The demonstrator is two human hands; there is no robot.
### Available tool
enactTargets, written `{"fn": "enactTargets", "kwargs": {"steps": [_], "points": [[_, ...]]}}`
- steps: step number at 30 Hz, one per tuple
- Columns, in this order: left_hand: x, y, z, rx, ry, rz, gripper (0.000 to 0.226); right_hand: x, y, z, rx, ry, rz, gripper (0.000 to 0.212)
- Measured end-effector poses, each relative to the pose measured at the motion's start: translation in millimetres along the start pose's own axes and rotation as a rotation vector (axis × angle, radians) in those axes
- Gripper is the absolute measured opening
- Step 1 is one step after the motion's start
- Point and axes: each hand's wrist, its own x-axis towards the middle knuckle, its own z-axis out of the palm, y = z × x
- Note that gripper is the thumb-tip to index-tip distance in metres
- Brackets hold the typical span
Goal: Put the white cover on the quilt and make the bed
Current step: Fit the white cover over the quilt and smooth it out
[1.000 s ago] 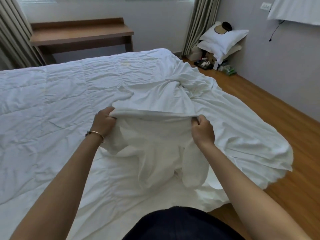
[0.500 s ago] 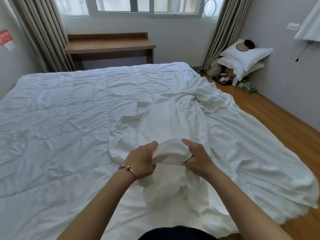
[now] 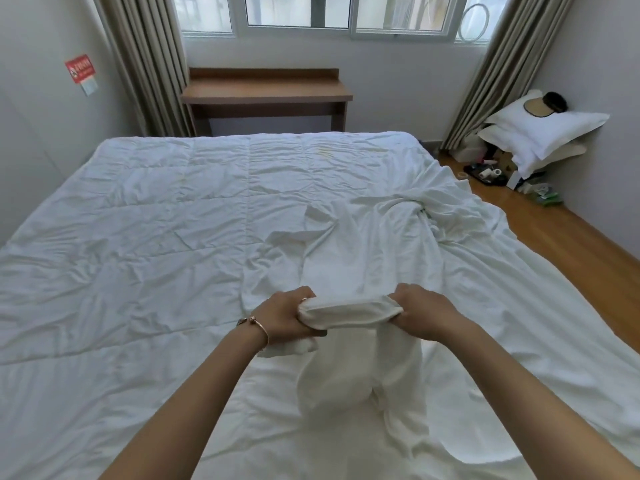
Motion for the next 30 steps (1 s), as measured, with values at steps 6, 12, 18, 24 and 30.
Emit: {"fn": "enactTargets", "kwargs": {"steps": [6, 12, 18, 24, 30], "points": [[48.6, 6.0, -26.6, -0.226, 0.006, 0.021, 0.056, 66.7, 15.4, -23.7, -0.156, 0.183, 0.172, 0.035], [150.3, -3.4, -43.0, -0.315, 0.043, -0.061, 0.042, 160.0, 16.1, -58.7, 0.559, 0.247, 0.082, 0.024], [254.7, -29.8, -35.7, -1.101, 0.251, -0.207, 0.017, 251.7, 19.3, -24.6, 0.933, 0.222, 0.171, 0.117], [327.9, -102.4, 29.8, -0.499, -0.073, -0.319, 0.110, 273.8, 17.5, 96.1, 0.748, -0.198, 0.315, 0.133], [344.3, -160.2, 80.3, 0.231, -0.281, -0.165, 0.153, 282.9, 38.1, 173.5, -0.026, -0.252, 0.212, 0.114]]}}
